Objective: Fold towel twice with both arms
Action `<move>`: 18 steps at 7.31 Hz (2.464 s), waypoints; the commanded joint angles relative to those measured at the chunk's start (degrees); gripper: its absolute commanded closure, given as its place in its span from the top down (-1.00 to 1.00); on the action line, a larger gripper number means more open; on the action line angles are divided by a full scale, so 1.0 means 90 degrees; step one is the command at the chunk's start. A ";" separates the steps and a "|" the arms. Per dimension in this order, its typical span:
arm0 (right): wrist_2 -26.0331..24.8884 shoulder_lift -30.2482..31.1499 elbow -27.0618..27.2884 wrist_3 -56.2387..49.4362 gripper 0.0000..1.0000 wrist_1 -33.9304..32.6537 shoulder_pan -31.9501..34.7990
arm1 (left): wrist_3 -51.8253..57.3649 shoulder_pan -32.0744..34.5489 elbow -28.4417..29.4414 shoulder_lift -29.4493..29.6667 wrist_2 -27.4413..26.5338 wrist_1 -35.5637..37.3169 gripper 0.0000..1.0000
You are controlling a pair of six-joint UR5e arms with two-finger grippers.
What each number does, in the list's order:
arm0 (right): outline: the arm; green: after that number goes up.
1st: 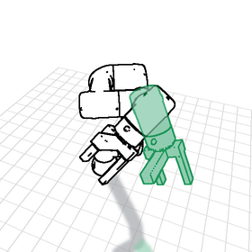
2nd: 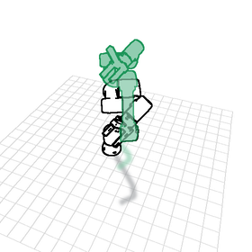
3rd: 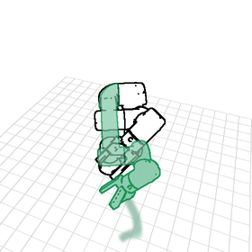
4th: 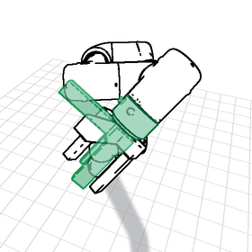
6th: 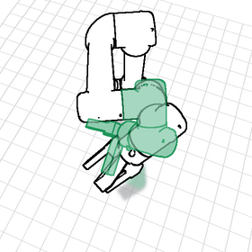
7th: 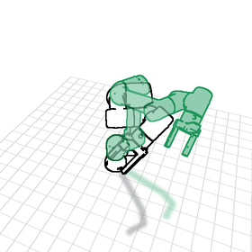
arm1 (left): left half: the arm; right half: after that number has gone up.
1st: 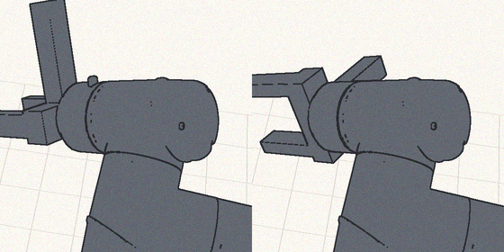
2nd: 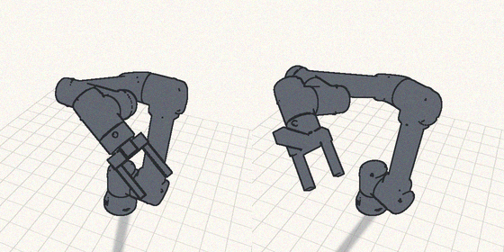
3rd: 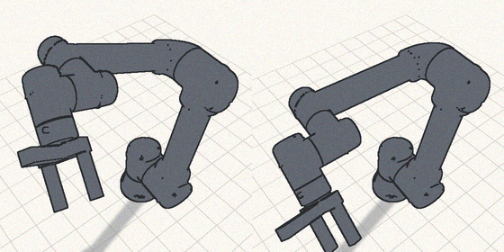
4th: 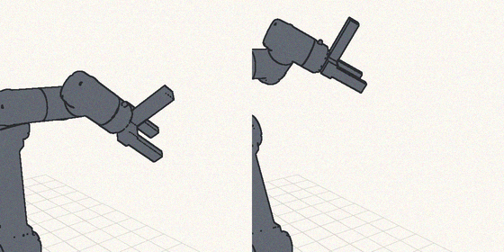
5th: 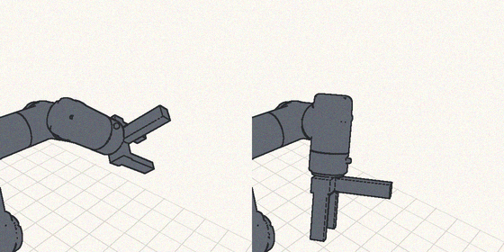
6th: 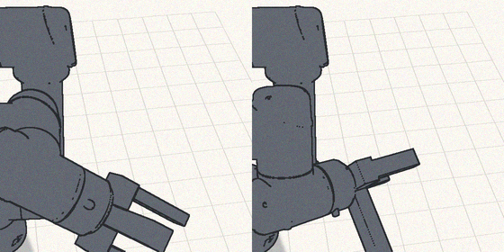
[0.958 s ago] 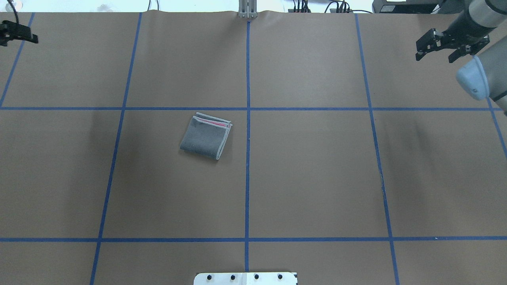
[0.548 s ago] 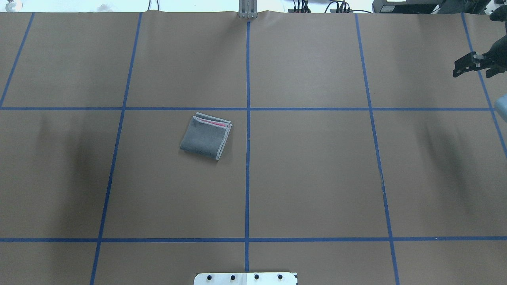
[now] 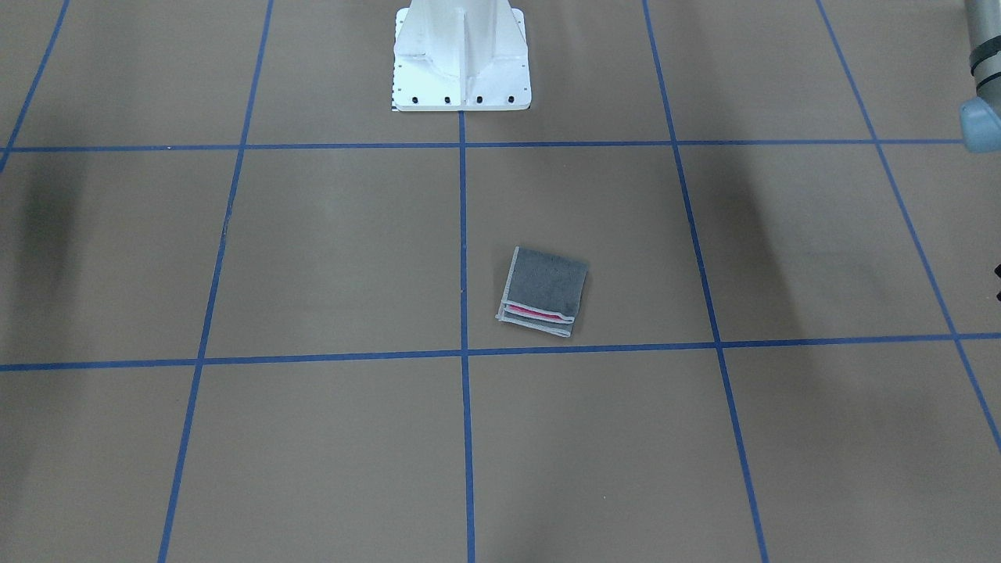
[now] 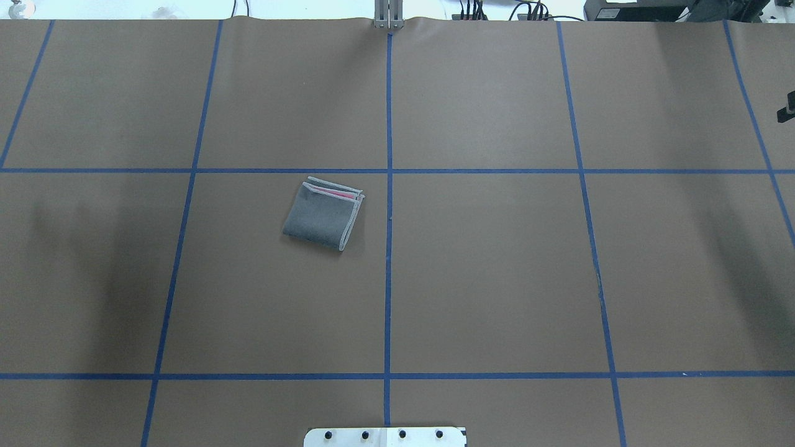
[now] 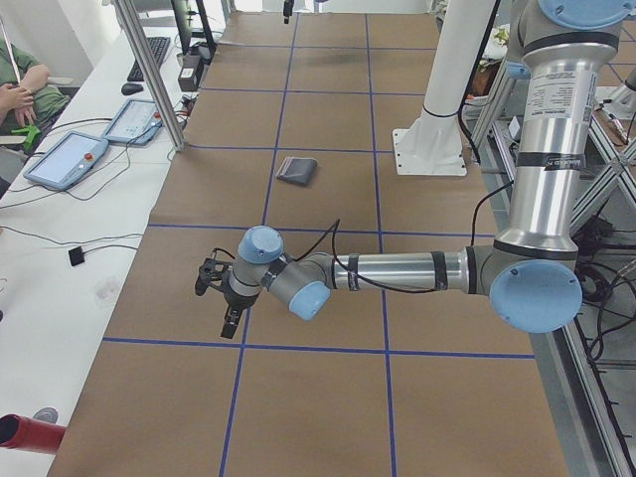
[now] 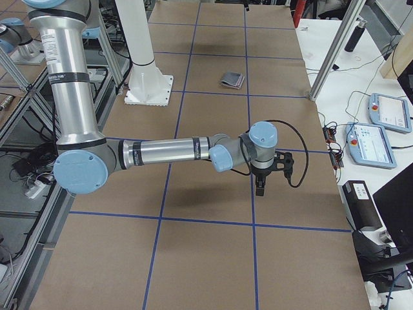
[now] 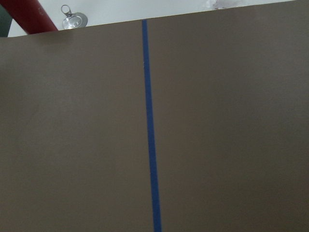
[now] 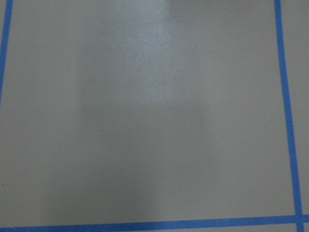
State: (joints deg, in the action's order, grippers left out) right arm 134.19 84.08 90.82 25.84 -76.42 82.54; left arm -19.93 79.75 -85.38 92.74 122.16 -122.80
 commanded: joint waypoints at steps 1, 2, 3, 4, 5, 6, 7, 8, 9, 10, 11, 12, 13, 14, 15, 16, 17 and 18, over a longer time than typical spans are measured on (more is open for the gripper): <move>0.0217 0.0606 0.1250 -0.0534 0.99 -0.1256 0.0350 | 0.1700 0.0571 -0.1608 -0.0273 0.0313 0.2936 1.00; 0.0217 0.0909 0.1605 -0.0952 0.99 -0.1777 0.0534 | 0.1987 0.0592 -0.1935 -0.0604 0.0342 0.3289 1.00; 0.0246 0.1154 0.1599 -0.1334 0.99 -0.1801 0.0604 | 0.2009 0.0592 -0.1958 -0.1013 0.0362 0.3235 1.00; 0.0343 0.1301 0.1570 -0.1347 0.99 -0.1869 0.0624 | 0.2009 0.0592 -0.1881 -0.1143 0.0429 0.3128 1.00; 0.0634 0.1399 0.1540 -0.1357 0.99 -0.2034 0.0614 | 0.2009 0.0592 -0.1745 -0.1241 0.1068 0.3136 1.00; 0.0859 0.1400 0.1540 -0.1357 0.99 -0.2065 0.0624 | 0.2009 0.0785 -0.1792 -0.1242 0.1761 0.3185 1.00; 0.0861 0.1371 0.1521 -0.1357 0.99 -0.2065 0.0614 | 0.2009 0.1145 -0.1792 -0.1164 0.1836 0.3234 1.00; 0.0861 0.1429 0.1511 -0.1367 0.99 -0.2036 0.0614 | 0.2009 0.1129 -0.1725 -0.1144 0.1807 0.3234 1.00; 0.0861 0.1458 0.1530 -0.1367 0.99 -0.2017 0.0614 | 0.2038 0.1148 -0.1705 -0.1057 0.1681 0.3234 1.00; 0.0774 0.1459 0.1521 -0.1367 0.99 -0.2007 0.0614 | 0.2048 0.1158 -0.1695 -0.1037 0.1545 0.3225 1.00; 0.0773 0.1507 0.1521 -0.1367 0.99 -0.1968 0.0614 | 0.2048 0.1148 -0.1685 -0.1008 0.1543 0.3224 1.00; 0.0706 0.1508 0.1530 -0.1367 0.99 -0.1968 0.0663 | 0.2039 0.1148 -0.1685 -0.1017 0.1476 0.3224 1.00; 0.0521 0.1556 0.1501 -0.1357 0.99 -0.1958 0.0663 | 0.2039 0.1148 -0.1685 -0.1007 0.1407 0.3224 1.00; 0.0432 0.1634 0.1414 -0.1492 0.99 -0.1832 0.0663 | 0.2039 0.1148 -0.1694 -0.1007 0.1397 0.3224 1.00; 0.0432 0.1712 0.1394 -0.1658 0.99 -0.1695 0.0683 | 0.2029 0.1148 -0.1695 -0.1007 0.1397 0.3215 1.00; 0.0432 0.1703 0.1394 -0.1689 0.99 -0.1694 0.0702 | 0.2029 0.1139 -0.1695 -0.0959 0.1397 0.3224 1.00; 0.0422 0.1684 0.1394 -0.2114 0.99 -0.1704 0.0818 | 0.2029 0.1148 -0.1695 -0.0939 0.1397 0.3224 1.00; 0.0460 0.1674 0.1394 -0.2389 0.99 -0.1714 0.0897 | 0.2029 0.1148 -0.1704 -0.0939 0.1397 0.3224 1.00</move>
State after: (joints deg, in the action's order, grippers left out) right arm 138.11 99.23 103.39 7.72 -91.82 89.66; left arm -1.67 90.07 -100.66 84.17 134.74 -93.79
